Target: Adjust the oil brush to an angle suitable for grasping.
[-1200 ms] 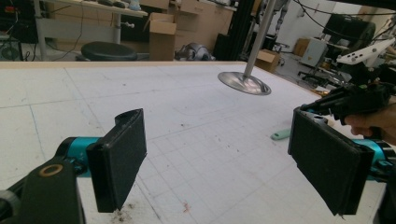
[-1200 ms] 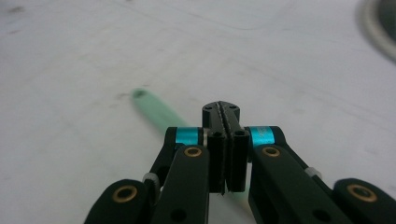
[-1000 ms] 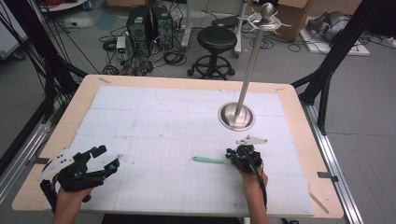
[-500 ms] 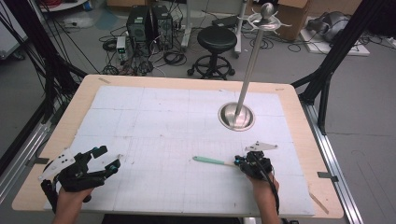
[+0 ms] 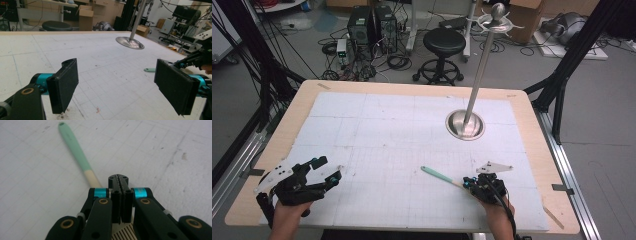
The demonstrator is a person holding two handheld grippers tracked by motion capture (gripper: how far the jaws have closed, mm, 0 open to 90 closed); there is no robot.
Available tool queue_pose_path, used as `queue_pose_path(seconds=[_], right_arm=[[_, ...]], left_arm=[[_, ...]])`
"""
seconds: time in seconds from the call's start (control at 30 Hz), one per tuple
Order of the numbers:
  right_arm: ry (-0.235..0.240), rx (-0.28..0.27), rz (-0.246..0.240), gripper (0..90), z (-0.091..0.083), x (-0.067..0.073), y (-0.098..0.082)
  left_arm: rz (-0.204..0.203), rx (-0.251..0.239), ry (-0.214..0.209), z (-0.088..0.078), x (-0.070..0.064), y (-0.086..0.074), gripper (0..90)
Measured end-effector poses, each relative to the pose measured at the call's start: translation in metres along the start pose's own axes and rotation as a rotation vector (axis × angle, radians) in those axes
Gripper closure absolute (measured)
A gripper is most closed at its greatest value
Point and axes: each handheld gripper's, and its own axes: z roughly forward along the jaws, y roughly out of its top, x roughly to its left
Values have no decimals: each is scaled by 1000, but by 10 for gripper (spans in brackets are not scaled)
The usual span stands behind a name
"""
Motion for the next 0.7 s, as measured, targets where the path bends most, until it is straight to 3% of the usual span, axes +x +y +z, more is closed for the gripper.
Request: queue_pose_path(seconds=[0.27, 0.37, 0.47, 0.53, 0.57, 0.63, 0.7], right_arm=[[44, 11, -16, 892, -4, 11, -5], [43, -38, -10, 829, -11, 12, -4], [28, -120, -8, 620, -24, 12, -3], [0, -175, -10, 487, -34, 14, -3], [-25, -232, -9, 386, -44, 16, -4], [-31, -243, -5, 358, -46, 17, -5], [-54, -334, -4, 206, -59, 18, -8]], left_arm=[[5, 0, -1, 0, 0, 0, 200], [5, -1, -5, 0, 0, 0, 200], [4, -3, 3, -1, 0, 0, 200], [-4, -8, -13, -2, 1, 1, 227], [-3, -14, -10, -2, 0, 2, 216], [2, -21, -6, -3, 0, 3, 210], [13, -36, -15, -4, 0, 4, 193]])
